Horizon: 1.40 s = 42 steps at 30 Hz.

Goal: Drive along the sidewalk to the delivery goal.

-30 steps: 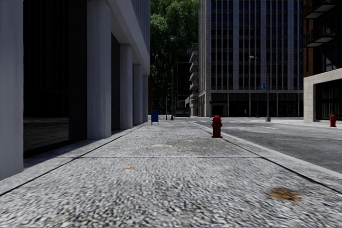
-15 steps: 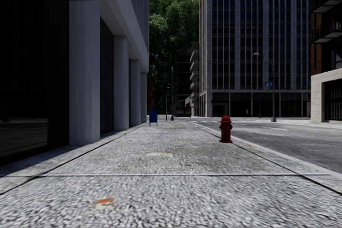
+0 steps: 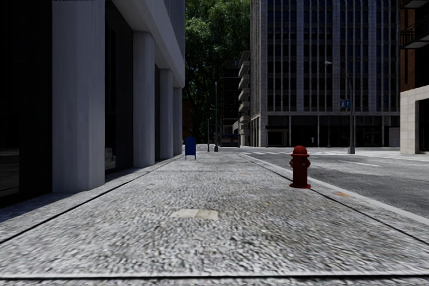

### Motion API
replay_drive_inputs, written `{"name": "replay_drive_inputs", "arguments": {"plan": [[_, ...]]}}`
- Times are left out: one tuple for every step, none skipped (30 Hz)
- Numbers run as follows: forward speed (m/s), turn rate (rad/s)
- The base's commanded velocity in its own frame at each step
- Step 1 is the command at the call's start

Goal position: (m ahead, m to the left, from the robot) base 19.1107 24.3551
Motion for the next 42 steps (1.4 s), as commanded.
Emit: {"name": "replay_drive_inputs", "arguments": {"plan": [[2.00, 0.00], [2.00, 0.00], [2.00, 0.00], [2.00, 0.00], [2.00, 0.00], [2.00, 0.00], [2.00, 0.00], [2.00, 0.00], [2.00, 0.00], [2.00, -0.02], [2.00, -0.06], [2.00, -0.07], [2.00, -0.07], [2.00, -0.07], [2.00, -0.07], [2.00, -0.07], [2.00, -0.07], [2.00, -0.07], [2.00, -0.07], [2.00, -0.07], [2.00, -0.07], [2.00, -0.07], [2.00, -0.07], [2.00, -0.07], [2.00, -0.06], [2.00, -0.04], [2.00, -0.03], [2.00, -0.03], [2.00, -0.03], [2.00, -0.12], [2.00, -0.16], [2.00, -0.16], [2.00, -0.17], [2.00, -0.17], [2.00, -0.18], [2.00, -0.18], [2.00, -0.18], [2.00, -0.15], [2.00, -0.15], [2.00, 0.00], [2.00, 0.00], [2.00, 0.00]]}}
